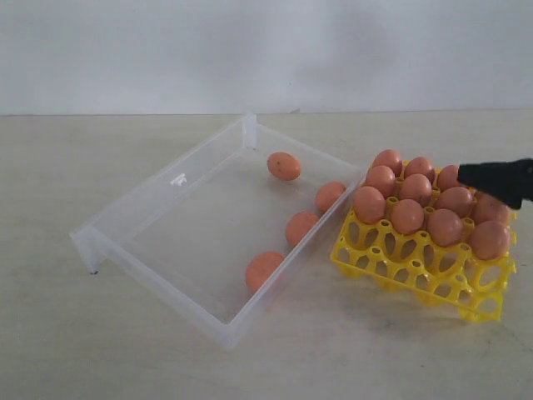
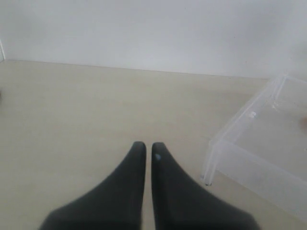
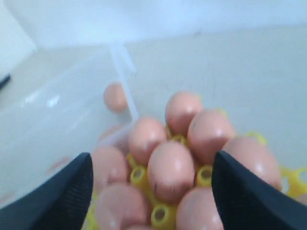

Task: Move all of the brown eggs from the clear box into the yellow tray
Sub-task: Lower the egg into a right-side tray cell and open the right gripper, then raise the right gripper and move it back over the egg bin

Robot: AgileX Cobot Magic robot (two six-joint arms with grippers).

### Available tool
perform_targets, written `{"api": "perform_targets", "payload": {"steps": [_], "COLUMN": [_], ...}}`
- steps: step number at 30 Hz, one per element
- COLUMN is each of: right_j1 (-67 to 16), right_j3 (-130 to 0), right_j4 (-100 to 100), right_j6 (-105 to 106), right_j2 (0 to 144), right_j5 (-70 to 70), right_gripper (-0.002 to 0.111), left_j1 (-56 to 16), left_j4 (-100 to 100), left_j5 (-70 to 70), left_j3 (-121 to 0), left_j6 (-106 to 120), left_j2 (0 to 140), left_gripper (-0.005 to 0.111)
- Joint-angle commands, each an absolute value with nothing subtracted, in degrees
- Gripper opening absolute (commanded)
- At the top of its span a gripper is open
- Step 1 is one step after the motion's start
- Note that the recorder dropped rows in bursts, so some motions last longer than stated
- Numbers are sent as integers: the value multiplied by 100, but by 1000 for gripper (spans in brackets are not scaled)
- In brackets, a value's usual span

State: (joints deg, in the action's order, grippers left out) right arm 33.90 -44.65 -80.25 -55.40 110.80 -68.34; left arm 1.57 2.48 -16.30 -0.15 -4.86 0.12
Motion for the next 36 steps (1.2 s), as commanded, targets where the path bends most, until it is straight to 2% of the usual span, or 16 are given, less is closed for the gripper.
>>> {"api": "perform_targets", "payload": {"steps": [1, 4, 6, 9, 10, 18, 22, 24, 25, 28, 31, 33, 36], "right_j1": [3414, 3414, 3411, 3353, 3324, 2577, 1538, 587, -258, -1550, -1843, -2002, -2174], "right_j3": [-4467, -4467, -4467, -4477, -4477, -4968, -5894, -6540, -6856, -6923, -6923, -6923, -7557], "right_j4": [-6753, -6543, -6372, -6024, -5894, -5429, -6313, -8195, -9868, -9995, -9995, -9995, -7145], "right_j6": [-6023, -6533, -6950, -7756, -7858, -7460, -6498, -6612, -7385, -8609, -8276, -7409, -2777], "right_j2": [10844, 10579, 10393, 10052, 9938, 9094, 8520, 8141, 8018, 8171, 8681, 9076, 9626], "right_j5": [-6996, -6996, -6996, -6996, -6996, -6996, -6873, -4825, -3444, -954, -229, 1139, 4514], "right_gripper": [62, 62, 52, 18, 1, 1, 1, 1, 1, 1, 0, 0, 0], "left_j1": [145, 145, 145, 145, 145, 145, 145, 145, 145, 145, 145, 145, 145], "left_j4": [233, 233, 233, 233, 233, 233, 233, 233, 233, 233, 233, 233, 233], "left_j5": [-1587, -1587, -1587, -1587, -1587, -1587, -1587, -1587, -1587, -1587, -1587, -1587, -1587], "left_j3": [0, 0, 0, 0, 0, 0, 0, 0, 0, 0, 0, 0, 0], "left_j6": [-473, -473, -473, -473, -473, -473, -473, -473, -473, -473, -473, -473, -473], "left_j2": [0, 0, 0, 0, 0, 0, 0, 0, 0, 0, 0, 0, 0], "left_gripper": [4, 4, 4, 4, 4, 4, 4, 4, 4, 4, 4, 4, 4]}}
